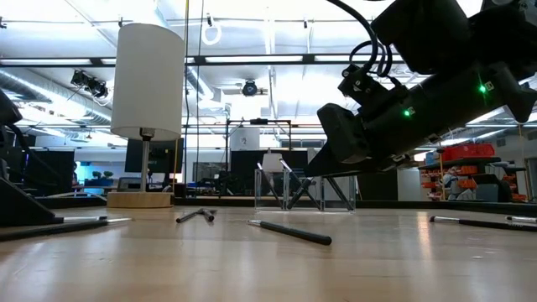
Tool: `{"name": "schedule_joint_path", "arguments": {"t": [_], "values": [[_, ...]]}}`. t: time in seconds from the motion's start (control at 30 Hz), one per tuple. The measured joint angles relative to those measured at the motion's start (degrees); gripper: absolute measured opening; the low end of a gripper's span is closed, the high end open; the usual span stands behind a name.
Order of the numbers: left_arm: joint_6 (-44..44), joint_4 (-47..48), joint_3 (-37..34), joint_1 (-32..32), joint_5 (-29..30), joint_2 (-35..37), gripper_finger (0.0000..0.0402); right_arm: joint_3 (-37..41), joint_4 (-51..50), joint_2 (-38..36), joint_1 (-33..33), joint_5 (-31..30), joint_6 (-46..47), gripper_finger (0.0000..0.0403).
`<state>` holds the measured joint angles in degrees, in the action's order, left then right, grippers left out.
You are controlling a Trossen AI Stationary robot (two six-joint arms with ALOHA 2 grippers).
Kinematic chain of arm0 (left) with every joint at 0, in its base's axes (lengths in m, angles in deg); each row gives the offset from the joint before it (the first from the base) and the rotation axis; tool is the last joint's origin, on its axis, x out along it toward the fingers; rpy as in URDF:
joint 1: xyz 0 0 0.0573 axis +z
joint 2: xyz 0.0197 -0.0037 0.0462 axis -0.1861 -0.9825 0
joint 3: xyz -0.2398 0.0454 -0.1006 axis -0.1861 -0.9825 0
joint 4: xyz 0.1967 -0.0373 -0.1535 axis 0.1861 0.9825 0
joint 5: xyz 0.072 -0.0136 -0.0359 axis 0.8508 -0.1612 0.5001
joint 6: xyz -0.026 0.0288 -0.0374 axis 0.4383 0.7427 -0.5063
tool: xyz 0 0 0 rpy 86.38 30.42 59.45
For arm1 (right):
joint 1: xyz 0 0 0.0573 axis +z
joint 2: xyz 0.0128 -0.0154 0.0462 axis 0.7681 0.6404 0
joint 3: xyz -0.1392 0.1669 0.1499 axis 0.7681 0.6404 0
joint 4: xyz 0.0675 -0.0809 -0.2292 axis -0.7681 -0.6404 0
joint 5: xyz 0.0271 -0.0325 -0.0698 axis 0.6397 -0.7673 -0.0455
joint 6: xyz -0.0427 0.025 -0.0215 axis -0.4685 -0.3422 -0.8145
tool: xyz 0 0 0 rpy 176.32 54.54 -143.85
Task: Put items in baskets/containers
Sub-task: Put the black liner brush into the transparent organizer
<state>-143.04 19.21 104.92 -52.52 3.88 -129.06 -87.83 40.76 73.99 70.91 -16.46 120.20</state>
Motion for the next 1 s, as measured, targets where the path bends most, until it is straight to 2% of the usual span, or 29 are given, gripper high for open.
{"name": "schedule_joint_path", "arguments": {"t": [0.17, 0.5, 0.8, 1.0], "values": [[-0.7, -2.9, -1.6, -1.2, 1.7, 0.0, 0.0013, 0.0, 0.0, 0.0, 0.0, 0.0, 0.0, 0.0184], [-2.3, -3.0, -1.7, -1.3, 2.2, 0.2, 0.0013, 0.0, 0.0, 0.0, 0.0, 0.0, 0.0, 0.0184], [3.4, -1.7, -0.7, 0.1, 1.8, 3.9, 0.0012, 0.0, 0.2, 0.0, 0.0, 0.6, 2.5, 0.0184], [5.0, -1.0, -1.4, 1.4, 6.5, 5.2, 0.0012, 0.0, 0.2, 0.0, 0.0, 0.9, 4.4, 0.0184]]}}
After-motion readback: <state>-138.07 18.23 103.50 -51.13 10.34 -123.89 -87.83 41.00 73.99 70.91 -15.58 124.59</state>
